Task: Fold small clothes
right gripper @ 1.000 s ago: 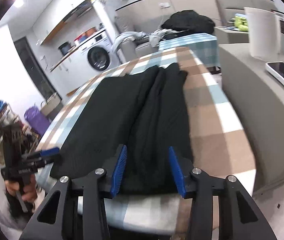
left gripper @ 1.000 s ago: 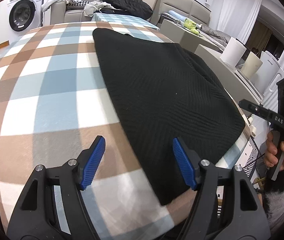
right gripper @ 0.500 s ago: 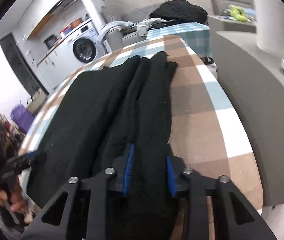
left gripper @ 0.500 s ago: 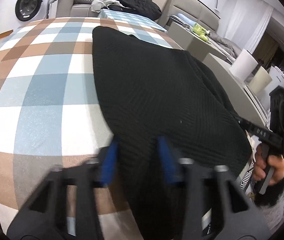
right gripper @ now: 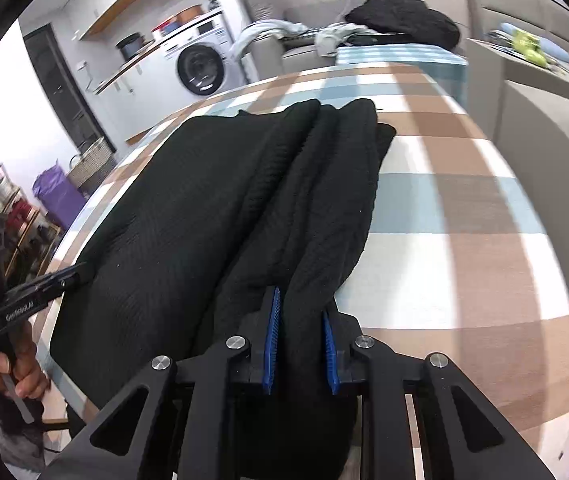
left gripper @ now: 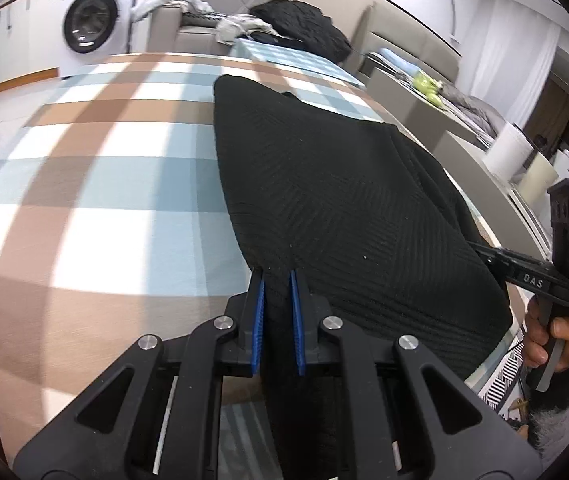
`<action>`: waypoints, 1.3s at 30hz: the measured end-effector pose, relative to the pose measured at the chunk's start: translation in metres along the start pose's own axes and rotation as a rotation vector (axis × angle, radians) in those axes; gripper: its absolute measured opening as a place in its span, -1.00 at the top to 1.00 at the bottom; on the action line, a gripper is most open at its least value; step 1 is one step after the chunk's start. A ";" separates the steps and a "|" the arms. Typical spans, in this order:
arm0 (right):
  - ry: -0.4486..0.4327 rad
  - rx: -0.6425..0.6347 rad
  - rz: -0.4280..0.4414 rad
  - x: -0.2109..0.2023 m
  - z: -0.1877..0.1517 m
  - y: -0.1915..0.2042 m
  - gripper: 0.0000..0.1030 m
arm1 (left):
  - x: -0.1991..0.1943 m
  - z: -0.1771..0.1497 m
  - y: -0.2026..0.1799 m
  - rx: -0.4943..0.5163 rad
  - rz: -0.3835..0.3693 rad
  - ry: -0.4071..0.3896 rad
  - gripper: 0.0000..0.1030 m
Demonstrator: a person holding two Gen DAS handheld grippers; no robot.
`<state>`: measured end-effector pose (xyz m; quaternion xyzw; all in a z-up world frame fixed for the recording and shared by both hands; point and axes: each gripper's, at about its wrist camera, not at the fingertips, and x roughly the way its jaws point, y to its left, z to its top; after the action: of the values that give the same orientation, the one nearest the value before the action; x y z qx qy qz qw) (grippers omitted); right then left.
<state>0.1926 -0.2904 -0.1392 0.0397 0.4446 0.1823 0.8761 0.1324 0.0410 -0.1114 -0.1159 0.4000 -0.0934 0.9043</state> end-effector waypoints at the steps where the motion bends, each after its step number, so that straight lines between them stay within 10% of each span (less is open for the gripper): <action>1: 0.005 -0.013 0.009 0.001 0.000 0.008 0.59 | -0.003 -0.001 0.006 -0.009 0.008 -0.006 0.81; 18: -0.045 -0.035 -0.045 -0.034 0.004 0.020 0.15 | -0.051 -0.009 0.037 -0.053 0.056 -0.091 0.72; 23: -0.041 -0.014 0.055 -0.001 0.045 0.031 -0.04 | -0.058 -0.014 0.028 -0.036 0.025 -0.102 -0.45; 31: 0.067 0.020 0.091 0.076 0.089 0.030 -0.04 | -0.052 -0.022 0.005 0.038 0.008 -0.079 -0.50; 33: 0.050 -0.018 0.069 0.083 0.094 0.036 0.03 | -0.050 -0.023 0.003 0.037 0.003 -0.067 -0.50; 35: 0.042 -0.056 0.053 0.085 0.097 0.041 0.69 | -0.049 -0.024 0.003 0.037 0.001 -0.069 -0.50; 39: -0.094 -0.168 0.025 0.052 0.106 0.063 0.81 | -0.054 -0.022 0.005 0.025 0.004 -0.086 -0.50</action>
<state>0.2866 -0.2038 -0.1007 -0.0196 0.3856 0.2279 0.8939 0.0804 0.0569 -0.0896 -0.1077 0.3600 -0.0915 0.9222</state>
